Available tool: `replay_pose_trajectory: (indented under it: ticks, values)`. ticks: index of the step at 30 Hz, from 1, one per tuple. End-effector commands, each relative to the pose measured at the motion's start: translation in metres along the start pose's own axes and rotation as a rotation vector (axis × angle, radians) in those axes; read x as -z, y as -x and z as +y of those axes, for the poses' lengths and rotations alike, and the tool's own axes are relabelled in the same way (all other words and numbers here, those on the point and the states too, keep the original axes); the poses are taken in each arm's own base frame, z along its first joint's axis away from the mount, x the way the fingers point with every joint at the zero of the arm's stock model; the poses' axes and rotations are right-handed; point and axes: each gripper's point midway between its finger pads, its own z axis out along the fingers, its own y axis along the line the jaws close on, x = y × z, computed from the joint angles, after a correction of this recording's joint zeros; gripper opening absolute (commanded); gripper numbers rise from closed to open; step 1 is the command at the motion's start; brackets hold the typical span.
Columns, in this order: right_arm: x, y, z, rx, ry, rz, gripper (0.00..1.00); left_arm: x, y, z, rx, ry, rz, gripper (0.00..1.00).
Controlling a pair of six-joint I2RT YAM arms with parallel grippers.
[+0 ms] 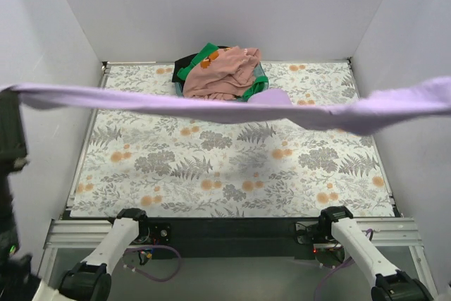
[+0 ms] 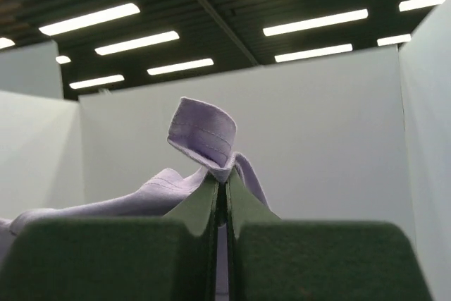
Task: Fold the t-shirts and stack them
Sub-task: Flatten the tshirt out
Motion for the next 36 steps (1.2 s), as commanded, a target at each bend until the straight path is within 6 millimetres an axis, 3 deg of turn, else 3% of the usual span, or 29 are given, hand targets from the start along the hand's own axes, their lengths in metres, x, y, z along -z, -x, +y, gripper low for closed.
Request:
replay_pose_trajectory:
  ticks: [1,3,6,9,10,12,13,14,16,17,19,20,21,23,24,26,28,29,30,32,33,34,35,36]
  values:
    - [0.015,0.019,0.017,-0.018,0.070,0.005,0.01,-0.008,-0.024,0.013,-0.058,0.064,0.128,0.00]
    - [0.024,0.037,0.019,-0.015,0.076,-0.036,0.01,0.000,-0.005,0.000,-0.058,0.039,0.075,0.00]
    - [0.026,0.039,0.015,-0.012,0.055,-0.041,0.01,0.004,0.004,-0.001,-0.061,0.043,0.038,0.00]
    - [0.022,0.021,0.010,0.000,0.037,-0.004,0.01,-0.003,-0.008,0.017,-0.075,0.091,0.050,0.00]
    - [0.017,0.010,0.008,0.001,0.033,0.023,0.01,-0.014,-0.022,0.036,-0.093,0.142,0.074,0.00]
    - [0.005,-0.030,0.001,0.010,0.018,0.111,0.01,-0.026,-0.040,0.057,-0.106,0.196,0.101,0.00]
    - [0.001,-0.046,-0.002,0.009,0.010,0.143,0.01,-0.037,-0.069,0.088,-0.132,0.263,0.164,0.00]
    - [-0.005,-0.085,-0.012,0.011,-0.021,0.213,0.01,-0.041,-0.081,0.101,-0.139,0.287,0.182,0.00]
    - [-0.007,-0.119,-0.021,0.018,-0.049,0.254,0.01,-0.049,-0.105,0.128,-0.158,0.320,0.202,0.00]
    - [-0.009,-0.162,-0.033,0.023,-0.084,0.313,0.01,-0.048,-0.141,0.169,-0.178,0.399,0.272,0.00]
    - [-0.003,-0.199,-0.043,0.030,-0.117,0.361,0.01,-0.048,-0.160,0.193,-0.181,0.429,0.276,0.00]
    - [-0.001,-0.214,-0.050,0.032,-0.142,0.374,0.01,-0.037,-0.193,0.235,-0.204,0.512,0.339,0.00]
    - [0.006,-0.249,-0.058,0.031,-0.163,0.415,0.01,-0.037,-0.202,0.245,-0.201,0.516,0.335,0.00]
    - [0.012,-0.277,-0.070,0.025,-0.215,0.434,0.01,-0.028,-0.232,0.279,-0.197,0.577,0.375,0.00]
    - [0.021,-0.313,-0.078,0.027,-0.236,0.473,0.01,-0.013,-0.258,0.312,-0.201,0.645,0.416,0.00]
    - [0.032,-0.349,-0.089,0.031,-0.275,0.522,0.01,-0.003,-0.289,0.351,-0.211,0.722,0.464,0.00]
    - [0.046,-0.403,-0.101,0.045,-0.313,0.617,0.01,0.011,-0.323,0.391,-0.235,0.777,0.514,0.00]
    - [0.049,-0.421,-0.107,0.051,-0.333,0.643,0.01,0.018,-0.347,0.418,-0.257,0.824,0.573,0.00]
    - [0.056,-0.456,-0.115,0.079,-0.344,0.725,0.01,0.015,-0.360,0.431,-0.257,0.833,0.587,0.00]
    - [0.057,-0.487,-0.124,0.104,-0.367,0.782,0.01,0.006,-0.381,0.448,-0.264,0.846,0.645,0.00]
    - [0.065,-0.520,-0.132,0.112,-0.384,0.861,0.01,0.016,-0.409,0.476,-0.281,0.906,0.730,0.00]
    - [0.064,-0.534,-0.134,0.112,-0.382,0.886,0.01,-0.007,-0.410,0.476,-0.285,0.892,0.720,0.00]
    - [0.050,-0.540,-0.133,0.102,-0.366,0.874,0.01,-0.008,-0.421,0.487,-0.294,0.916,0.748,0.00]
    - [0.054,-0.565,-0.138,0.108,-0.371,0.924,0.01,-0.005,-0.436,0.506,-0.307,0.952,0.789,0.00]
